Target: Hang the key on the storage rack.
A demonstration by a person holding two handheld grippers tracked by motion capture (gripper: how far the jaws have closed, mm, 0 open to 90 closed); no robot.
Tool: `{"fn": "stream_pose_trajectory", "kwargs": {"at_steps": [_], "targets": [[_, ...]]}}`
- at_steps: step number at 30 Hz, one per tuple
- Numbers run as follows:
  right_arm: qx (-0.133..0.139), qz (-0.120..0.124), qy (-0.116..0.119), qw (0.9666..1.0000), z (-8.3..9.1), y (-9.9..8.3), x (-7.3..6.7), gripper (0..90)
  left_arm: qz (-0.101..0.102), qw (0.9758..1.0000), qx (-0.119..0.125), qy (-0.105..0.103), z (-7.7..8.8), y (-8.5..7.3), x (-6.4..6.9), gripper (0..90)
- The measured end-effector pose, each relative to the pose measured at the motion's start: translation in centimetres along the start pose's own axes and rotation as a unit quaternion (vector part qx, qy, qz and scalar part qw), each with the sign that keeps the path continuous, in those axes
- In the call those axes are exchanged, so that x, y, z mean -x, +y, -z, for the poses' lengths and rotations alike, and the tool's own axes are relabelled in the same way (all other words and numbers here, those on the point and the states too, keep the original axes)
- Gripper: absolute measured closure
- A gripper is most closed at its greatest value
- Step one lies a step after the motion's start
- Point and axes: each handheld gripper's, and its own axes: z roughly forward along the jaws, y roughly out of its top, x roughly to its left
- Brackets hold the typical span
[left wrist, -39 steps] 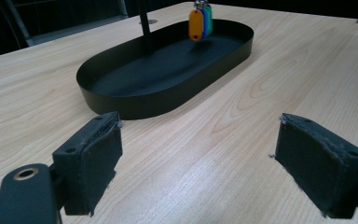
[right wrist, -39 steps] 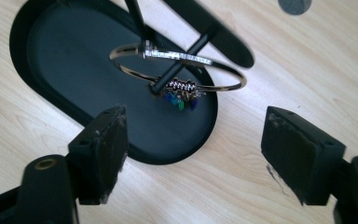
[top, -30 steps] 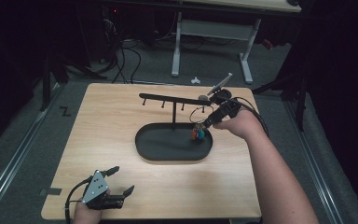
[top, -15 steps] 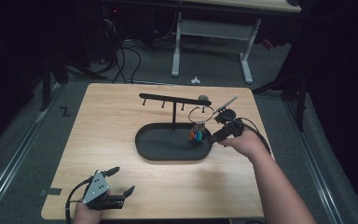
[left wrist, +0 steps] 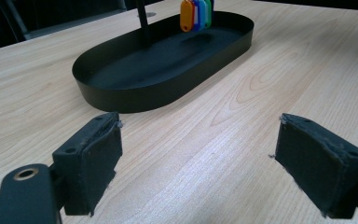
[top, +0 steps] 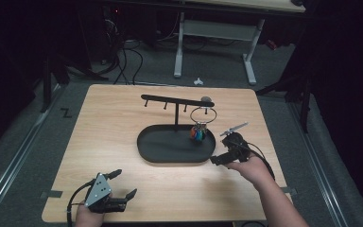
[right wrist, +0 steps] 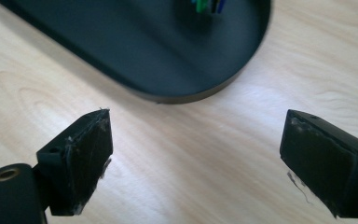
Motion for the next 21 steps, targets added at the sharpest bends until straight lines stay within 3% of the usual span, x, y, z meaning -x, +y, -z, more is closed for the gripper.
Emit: {"fn": "stream_pose_trajectory", "kwargs": {"at_steps": [5,10,11,14,17,18,19,21], "targets": [[0.034,0.013,-0.013,0.9993,-0.8,-2.0,-1.1,10.4,-0.001,1.0000,0.000,0.000,-0.1,0.0,0.0,15.0],[0.074,0.000,-0.021,0.9971,-1.8,-4.1,-1.9,10.5,-0.003,1.0000,-0.001,0.000,-0.1,0.0,0.0,15.0],[0.092,-0.004,-0.027,0.9954,-2.2,-5.1,-2.1,11.3,-0.002,1.0000,-0.001,0.000,-0.1,0.0,0.0,15.0],[0.107,-0.003,-0.026,0.9939,-2.7,-6.1,-2.4,13.1,-0.002,1.0000,-0.001,0.001,-0.1,0.0,0.0,15.0],[0.135,-0.006,-0.029,0.9904,-3.5,-7.7,-3.0,13.1,-0.002,1.0000,0.000,0.003,-0.1,0.0,0.0,15.0],[0.168,0.004,-0.041,0.9849,-3.9,-9.1,-3.4,13.0,-0.002,1.0000,-0.001,0.004,-0.1,0.0,0.0,15.0],[0.177,0.010,-0.050,0.9828,-4.0,-9.7,-3.5,13.0,-0.001,1.0000,0.000,0.005,-0.1,0.0,0.0,15.0],[0.179,0.020,-0.051,0.9823,-3.9,-9.9,-3.5,13.0,0.000,1.0000,0.002,0.006,-0.1,0.0,0.0,15.0]]}}
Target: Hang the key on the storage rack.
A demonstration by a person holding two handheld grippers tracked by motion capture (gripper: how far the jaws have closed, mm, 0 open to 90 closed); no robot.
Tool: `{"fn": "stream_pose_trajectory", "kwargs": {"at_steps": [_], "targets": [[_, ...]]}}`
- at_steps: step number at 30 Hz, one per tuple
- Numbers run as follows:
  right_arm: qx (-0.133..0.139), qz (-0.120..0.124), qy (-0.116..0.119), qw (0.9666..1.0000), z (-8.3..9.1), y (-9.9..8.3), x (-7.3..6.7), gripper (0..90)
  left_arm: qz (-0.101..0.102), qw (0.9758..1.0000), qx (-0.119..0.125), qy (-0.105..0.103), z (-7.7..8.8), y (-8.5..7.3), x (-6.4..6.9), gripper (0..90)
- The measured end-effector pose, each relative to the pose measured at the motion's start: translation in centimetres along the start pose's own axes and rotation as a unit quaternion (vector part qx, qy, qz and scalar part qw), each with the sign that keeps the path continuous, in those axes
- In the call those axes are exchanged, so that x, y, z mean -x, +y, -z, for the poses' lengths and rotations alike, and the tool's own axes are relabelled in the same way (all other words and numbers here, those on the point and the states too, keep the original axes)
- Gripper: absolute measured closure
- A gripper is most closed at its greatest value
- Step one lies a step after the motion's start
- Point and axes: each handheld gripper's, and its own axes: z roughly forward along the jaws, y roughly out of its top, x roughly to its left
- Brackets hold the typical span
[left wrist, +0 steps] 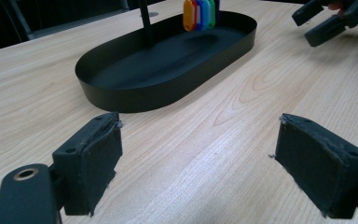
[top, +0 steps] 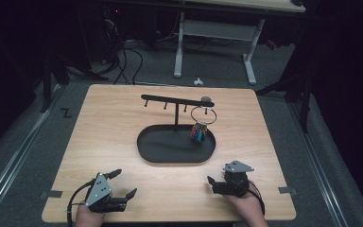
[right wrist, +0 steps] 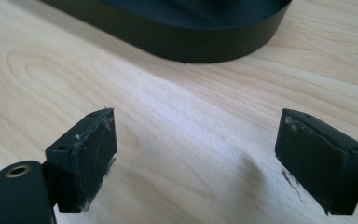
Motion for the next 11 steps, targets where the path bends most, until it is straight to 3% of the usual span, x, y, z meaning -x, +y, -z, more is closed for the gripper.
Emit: {"fn": "stream_pose_trajectory", "kwargs": {"at_steps": [1,2,3,4,11], "targets": [[0.006,0.006,-0.001,1.0000,0.27,-0.02,0.11,13.0,-0.001,1.0000,0.000,0.000,-0.01,0.01,0.00,15.0],[0.025,-0.008,-0.017,0.9995,0.59,-0.13,0.48,13.4,-0.001,1.0000,-0.002,0.000,-0.02,0.02,0.00,15.0],[0.025,-0.008,-0.017,0.9995,0.59,-0.13,0.48,13.4,-0.001,1.0000,-0.002,0.001,-0.02,0.02,-0.01,15.0],[0.031,-0.028,-0.015,0.9990,0.60,-0.17,0.80,13.6,0.000,1.0000,-0.001,0.001,-0.02,0.03,-0.01,15.0],[0.023,-0.024,-0.024,0.9991,0.35,-0.25,0.85,13.6,-0.002,1.0000,0.004,-0.002,0.27,0.06,-0.03,15.0]]}}
